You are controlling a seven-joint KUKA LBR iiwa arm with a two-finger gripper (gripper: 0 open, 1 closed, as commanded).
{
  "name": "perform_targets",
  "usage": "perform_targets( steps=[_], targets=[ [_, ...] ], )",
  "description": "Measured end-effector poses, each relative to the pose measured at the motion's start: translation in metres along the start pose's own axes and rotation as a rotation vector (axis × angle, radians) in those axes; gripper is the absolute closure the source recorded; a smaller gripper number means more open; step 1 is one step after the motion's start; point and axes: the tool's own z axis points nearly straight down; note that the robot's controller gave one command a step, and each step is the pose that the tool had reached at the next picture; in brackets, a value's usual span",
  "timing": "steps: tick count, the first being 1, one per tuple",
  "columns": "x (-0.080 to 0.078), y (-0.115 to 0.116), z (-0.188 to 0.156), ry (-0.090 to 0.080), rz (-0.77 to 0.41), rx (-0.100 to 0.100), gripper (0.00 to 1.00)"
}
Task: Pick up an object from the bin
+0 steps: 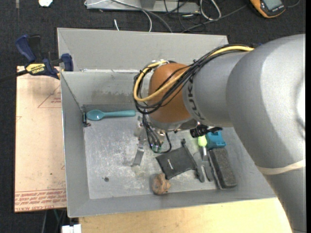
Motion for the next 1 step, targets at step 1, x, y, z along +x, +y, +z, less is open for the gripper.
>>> perform_targets(
  steps=[1],
  targets=[
    [0.0132,-0.0285,-0.0087,0.004,-0.085,0.002,0.0]
  ],
)
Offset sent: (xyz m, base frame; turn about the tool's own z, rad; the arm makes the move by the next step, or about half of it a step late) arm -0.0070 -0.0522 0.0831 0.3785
